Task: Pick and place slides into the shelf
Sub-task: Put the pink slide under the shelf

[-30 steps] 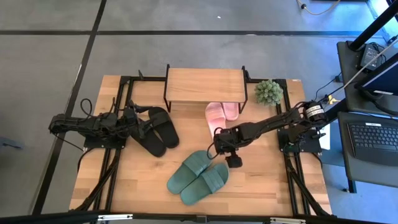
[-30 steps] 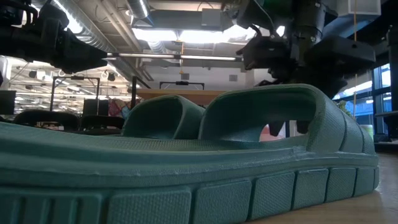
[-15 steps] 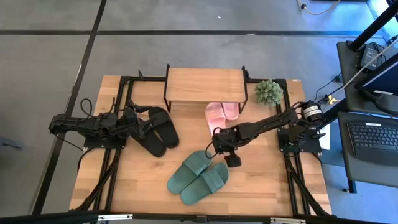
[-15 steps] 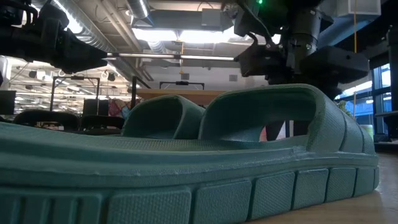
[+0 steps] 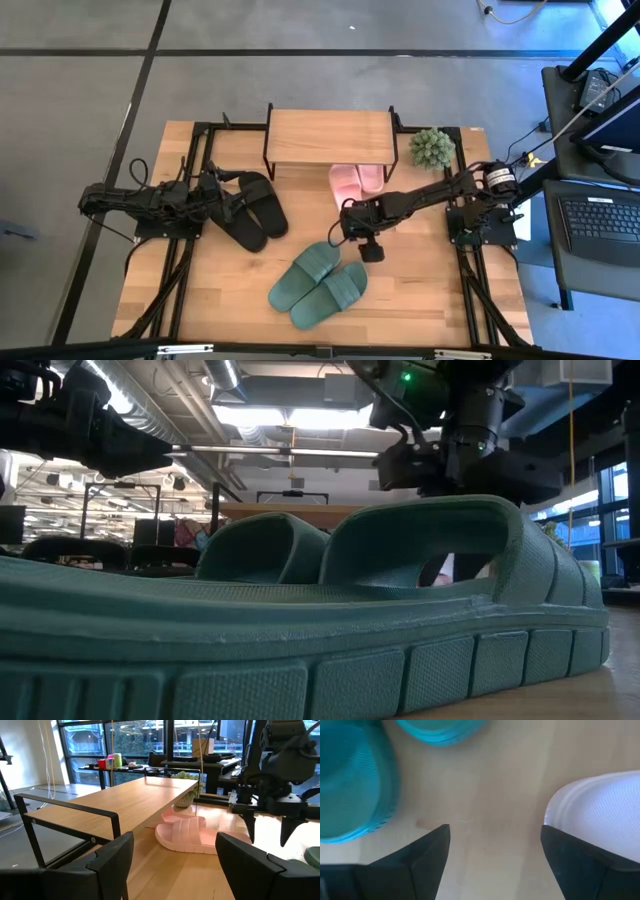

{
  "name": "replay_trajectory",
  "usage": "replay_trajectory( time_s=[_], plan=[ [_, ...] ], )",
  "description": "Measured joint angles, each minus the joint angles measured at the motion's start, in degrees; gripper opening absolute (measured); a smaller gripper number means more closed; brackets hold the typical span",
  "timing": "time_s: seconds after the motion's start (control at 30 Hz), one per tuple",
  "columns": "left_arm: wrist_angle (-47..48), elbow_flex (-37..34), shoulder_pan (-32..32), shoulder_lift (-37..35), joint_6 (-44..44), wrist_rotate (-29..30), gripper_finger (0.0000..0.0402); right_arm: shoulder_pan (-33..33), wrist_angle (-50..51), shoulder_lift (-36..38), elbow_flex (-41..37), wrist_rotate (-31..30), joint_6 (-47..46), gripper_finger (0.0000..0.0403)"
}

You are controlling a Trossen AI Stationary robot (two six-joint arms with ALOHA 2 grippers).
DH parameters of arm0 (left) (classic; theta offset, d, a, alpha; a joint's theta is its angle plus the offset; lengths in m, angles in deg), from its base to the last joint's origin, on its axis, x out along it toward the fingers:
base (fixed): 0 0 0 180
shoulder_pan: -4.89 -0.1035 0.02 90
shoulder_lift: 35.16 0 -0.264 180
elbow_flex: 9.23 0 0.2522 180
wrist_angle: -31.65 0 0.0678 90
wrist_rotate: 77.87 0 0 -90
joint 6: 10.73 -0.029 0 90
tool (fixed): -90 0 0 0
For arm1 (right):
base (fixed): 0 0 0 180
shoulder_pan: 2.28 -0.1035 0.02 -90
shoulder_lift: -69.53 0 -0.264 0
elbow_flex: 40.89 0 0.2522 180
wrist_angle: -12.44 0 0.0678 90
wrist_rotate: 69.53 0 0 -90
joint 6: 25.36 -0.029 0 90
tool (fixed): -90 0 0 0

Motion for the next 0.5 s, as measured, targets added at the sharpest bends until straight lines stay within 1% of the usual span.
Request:
replay_trajectory(
  time_s=[0.17,0.5],
  plan=[
    [0.0,0.0,0.0,0.0,0.0,0.0,0.0273,1.5,-1.3,0.0,0.0,-1.5,0.1,0.0310],
    [0.0,0.0,0.0,0.0,0.0,0.0,0.0273,6.6,-5.1,0.0,0.0,-1.7,2.1,0.0310]
  ],
)
